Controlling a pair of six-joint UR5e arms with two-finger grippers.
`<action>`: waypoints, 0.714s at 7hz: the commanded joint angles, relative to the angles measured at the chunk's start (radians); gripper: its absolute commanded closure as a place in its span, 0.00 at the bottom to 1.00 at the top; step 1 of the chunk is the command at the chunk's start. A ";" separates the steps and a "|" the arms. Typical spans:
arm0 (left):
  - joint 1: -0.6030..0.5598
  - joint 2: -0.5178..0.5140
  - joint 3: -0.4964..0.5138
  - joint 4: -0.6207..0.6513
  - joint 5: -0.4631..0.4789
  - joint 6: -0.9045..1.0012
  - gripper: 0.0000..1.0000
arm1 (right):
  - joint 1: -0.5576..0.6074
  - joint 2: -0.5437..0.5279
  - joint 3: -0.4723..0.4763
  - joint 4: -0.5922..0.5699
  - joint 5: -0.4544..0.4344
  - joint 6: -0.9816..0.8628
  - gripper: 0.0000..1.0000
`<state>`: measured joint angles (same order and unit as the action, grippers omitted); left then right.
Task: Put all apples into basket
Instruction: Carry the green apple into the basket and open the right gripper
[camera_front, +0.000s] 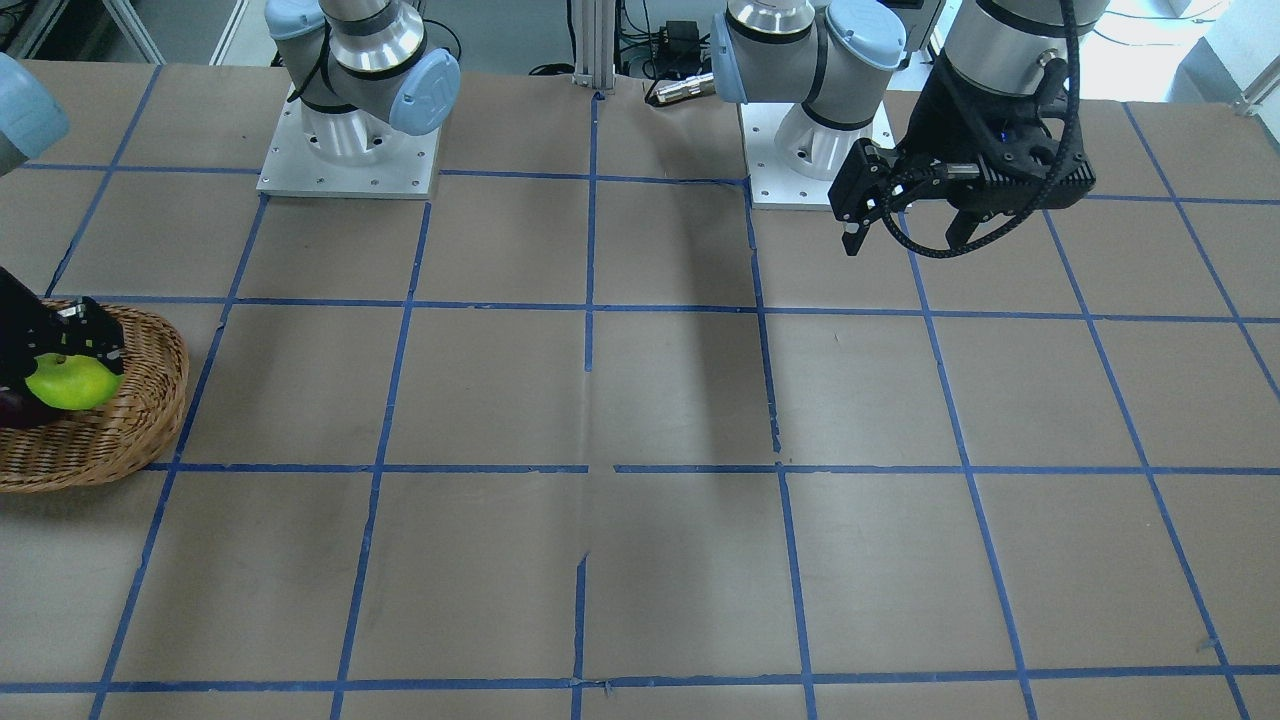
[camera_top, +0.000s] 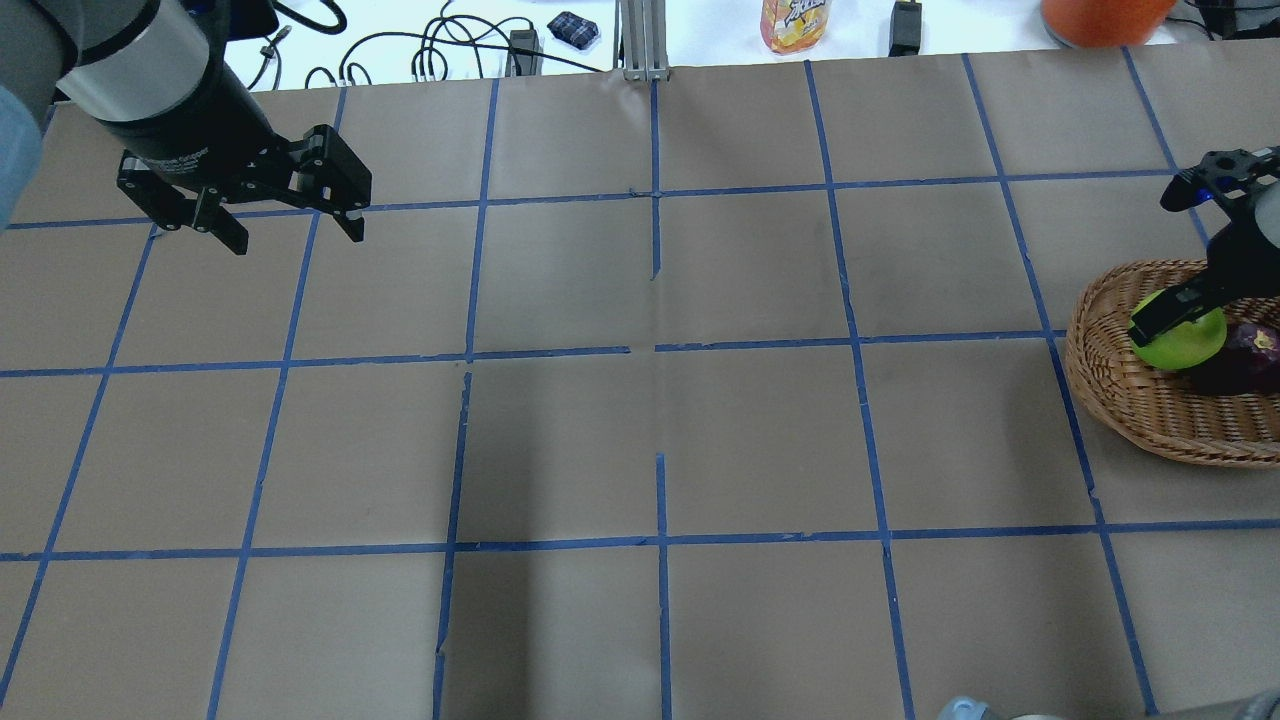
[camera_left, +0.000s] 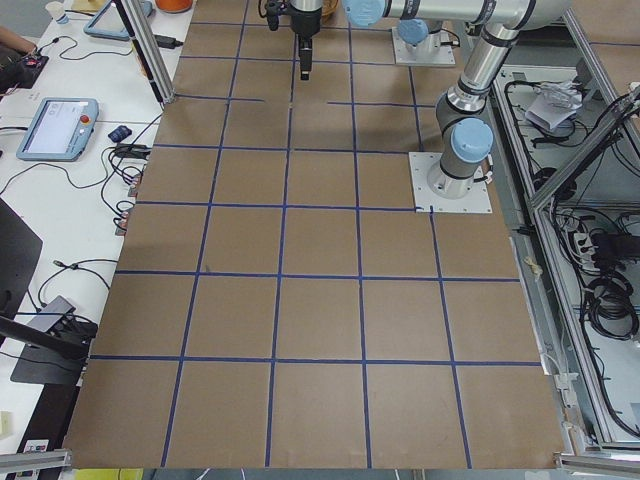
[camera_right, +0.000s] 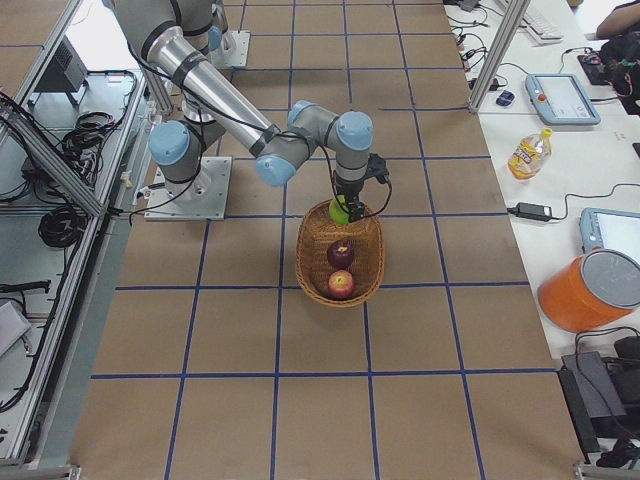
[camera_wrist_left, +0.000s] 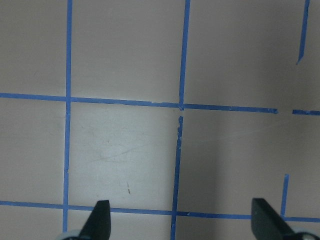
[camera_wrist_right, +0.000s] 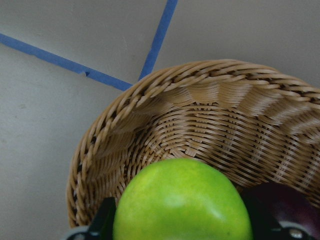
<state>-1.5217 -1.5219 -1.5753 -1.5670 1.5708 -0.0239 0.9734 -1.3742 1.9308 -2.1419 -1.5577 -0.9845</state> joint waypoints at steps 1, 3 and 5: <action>0.000 0.003 -0.006 0.002 -0.002 -0.002 0.00 | -0.013 0.053 0.005 -0.068 0.014 -0.025 0.01; 0.000 0.003 -0.008 0.002 -0.002 -0.002 0.00 | -0.015 0.024 -0.007 -0.052 0.010 -0.023 0.00; 0.000 0.003 -0.006 0.002 -0.002 -0.002 0.00 | 0.001 -0.122 -0.028 0.102 0.013 0.080 0.00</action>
<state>-1.5217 -1.5186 -1.5819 -1.5647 1.5693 -0.0261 0.9650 -1.4071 1.9193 -2.1281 -1.5458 -0.9711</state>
